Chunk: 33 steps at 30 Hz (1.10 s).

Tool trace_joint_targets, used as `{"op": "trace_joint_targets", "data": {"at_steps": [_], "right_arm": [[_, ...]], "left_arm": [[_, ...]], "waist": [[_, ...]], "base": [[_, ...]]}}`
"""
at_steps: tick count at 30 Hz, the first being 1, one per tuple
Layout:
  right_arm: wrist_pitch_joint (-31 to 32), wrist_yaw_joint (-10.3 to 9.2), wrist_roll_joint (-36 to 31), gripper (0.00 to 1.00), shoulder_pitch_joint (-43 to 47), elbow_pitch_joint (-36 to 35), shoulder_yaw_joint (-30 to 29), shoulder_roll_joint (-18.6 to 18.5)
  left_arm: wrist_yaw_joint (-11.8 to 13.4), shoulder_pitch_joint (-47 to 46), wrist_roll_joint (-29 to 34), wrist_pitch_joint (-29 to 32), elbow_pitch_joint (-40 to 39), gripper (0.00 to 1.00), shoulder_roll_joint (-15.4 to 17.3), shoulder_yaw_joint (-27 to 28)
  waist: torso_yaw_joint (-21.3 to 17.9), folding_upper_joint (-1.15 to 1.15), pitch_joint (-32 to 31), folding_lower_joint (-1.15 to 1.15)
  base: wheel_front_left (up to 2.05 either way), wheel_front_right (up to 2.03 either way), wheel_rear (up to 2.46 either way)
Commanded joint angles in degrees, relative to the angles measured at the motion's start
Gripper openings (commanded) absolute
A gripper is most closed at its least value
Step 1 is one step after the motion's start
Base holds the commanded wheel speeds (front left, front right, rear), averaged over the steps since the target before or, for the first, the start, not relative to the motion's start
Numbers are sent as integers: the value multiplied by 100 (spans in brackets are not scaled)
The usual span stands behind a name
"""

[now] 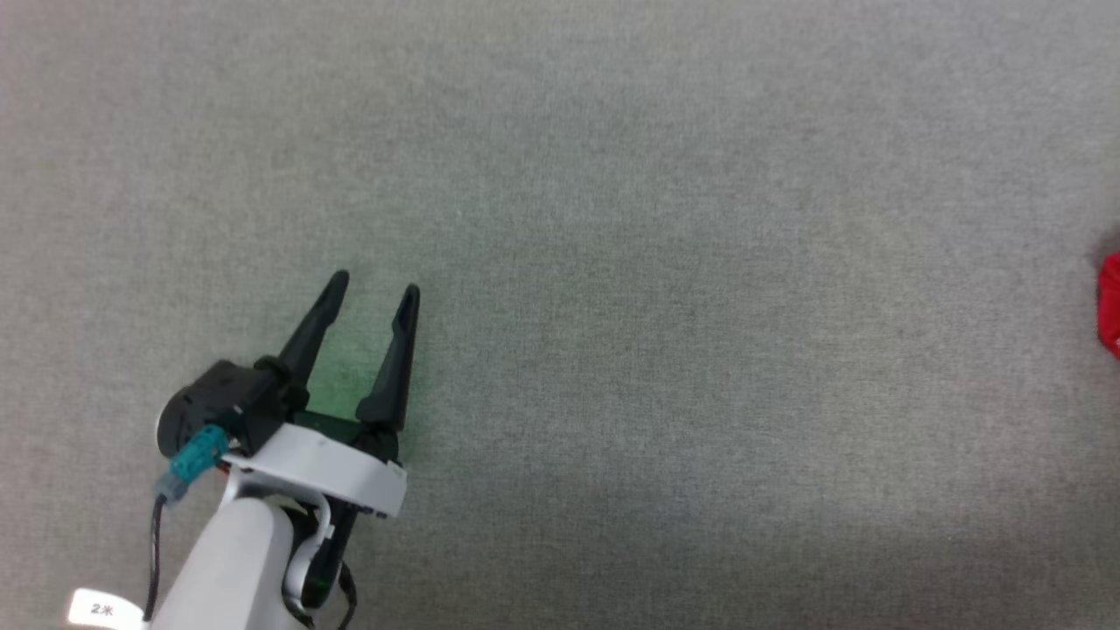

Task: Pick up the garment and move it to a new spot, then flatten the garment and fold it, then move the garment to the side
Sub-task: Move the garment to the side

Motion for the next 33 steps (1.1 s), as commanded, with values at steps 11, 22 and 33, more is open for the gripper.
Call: {"op": "trace_joint_targets", "data": {"at_steps": [11, 22, 33], "right_arm": [[-896, -4, 129, 100, 200, -456, 54, 276], [-2996, -5, 1106, 100, 991, -1095, 992, 617], [-4866, -4, 1490, 100, 1654, -1261, 1714, 925]], "left_arm": [[-11, 512, -65, -1, 109, 100, -164, 293], [-12, 1048, -3, -1, 137, 100, -343, 611], [-12, 1414, 91, 0, -60, 100, -522, 893]], "waist": [[-137, 0, -971, 0], [-235, 0, -1791, 0], [-224, 0, -2196, 0]], "base": [[0, 0, 0], [0, 0, 0], [0, 0, 0]]}}
